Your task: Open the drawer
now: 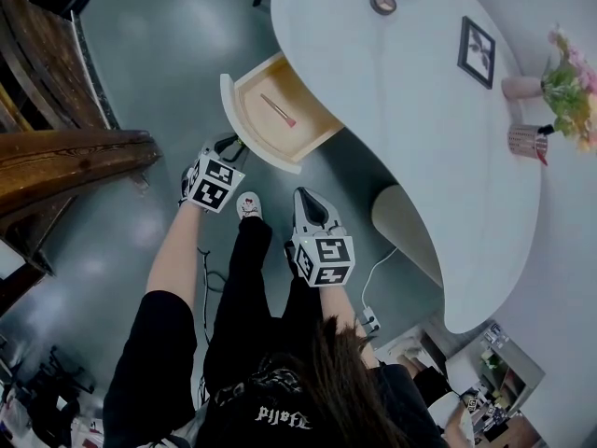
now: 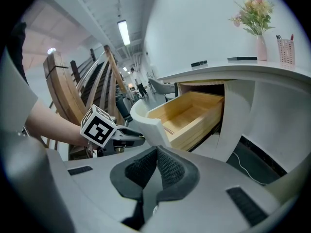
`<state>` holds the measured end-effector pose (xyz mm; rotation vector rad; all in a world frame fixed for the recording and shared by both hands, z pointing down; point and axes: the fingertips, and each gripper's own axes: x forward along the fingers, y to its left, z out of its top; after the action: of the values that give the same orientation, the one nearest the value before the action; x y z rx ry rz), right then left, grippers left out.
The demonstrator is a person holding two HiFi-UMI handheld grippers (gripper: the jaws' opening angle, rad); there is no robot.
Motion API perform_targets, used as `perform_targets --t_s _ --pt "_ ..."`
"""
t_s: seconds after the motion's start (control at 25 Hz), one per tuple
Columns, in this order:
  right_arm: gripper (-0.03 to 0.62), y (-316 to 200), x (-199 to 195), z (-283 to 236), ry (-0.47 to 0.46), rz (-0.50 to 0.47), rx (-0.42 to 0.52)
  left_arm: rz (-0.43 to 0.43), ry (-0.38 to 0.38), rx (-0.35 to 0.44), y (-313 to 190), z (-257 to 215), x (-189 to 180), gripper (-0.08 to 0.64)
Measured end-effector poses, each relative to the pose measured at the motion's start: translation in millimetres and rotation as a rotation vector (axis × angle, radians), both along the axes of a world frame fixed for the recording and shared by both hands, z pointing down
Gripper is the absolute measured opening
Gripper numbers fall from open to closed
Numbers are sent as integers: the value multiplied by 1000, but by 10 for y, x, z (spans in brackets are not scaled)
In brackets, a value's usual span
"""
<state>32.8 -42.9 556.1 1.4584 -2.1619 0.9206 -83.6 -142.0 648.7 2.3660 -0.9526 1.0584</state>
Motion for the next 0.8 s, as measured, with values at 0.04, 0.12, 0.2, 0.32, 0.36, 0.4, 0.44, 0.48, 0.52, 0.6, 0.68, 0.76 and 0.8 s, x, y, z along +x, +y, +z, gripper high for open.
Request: perform_targets --t_s 0.04,0.12,0.2,0.32,0.36,0.4,0.44,0.48,0.52,0.6,0.68,0.76,0.8 --pt "26 -1 -4 1 0 -1 0 1 -6 -1 4 -5 -13 115" --pt "26 2 -15 2 0 -4 -2 -1 -6 -4 15 -7 -25 115" --pt "26 10 -35 1 0 -8 -4 -6 -1 -8 32 0 -31 115" --pt "26 11 -50 -12 1 -13 -5 -11 0 -9 42 1 -35 115" --pt "26 8 -46 -18 1 -14 -4 -11 -1 -10 42 1 -31 115" --pt "26 5 -40 -22 2 -14 -3 -8 -8 -11 40 -3 -30 115" --pt "26 3 -35 -26 2 -13 -3 -2 -18 -13 39 -9 -34 115" --pt "26 1 -33 -30 3 -11 -2 3 -25 -15 41 -9 -42 115" --pt "26 -1 -31 -33 5 -10 -3 3 -26 -19 49 1 -51 115" --pt "26 -8 -21 -38 8 -8 -4 -7 -17 -23 60 26 -62 115" --pt "26 -15 5 -48 11 -4 -6 -13 -13 -23 66 26 -62 115" --pt "26 -22 24 -60 13 0 -6 -11 -12 -22 75 21 -68 115" --pt "26 -27 26 -65 15 0 -5 -10 -12 -24 79 21 -81 115"
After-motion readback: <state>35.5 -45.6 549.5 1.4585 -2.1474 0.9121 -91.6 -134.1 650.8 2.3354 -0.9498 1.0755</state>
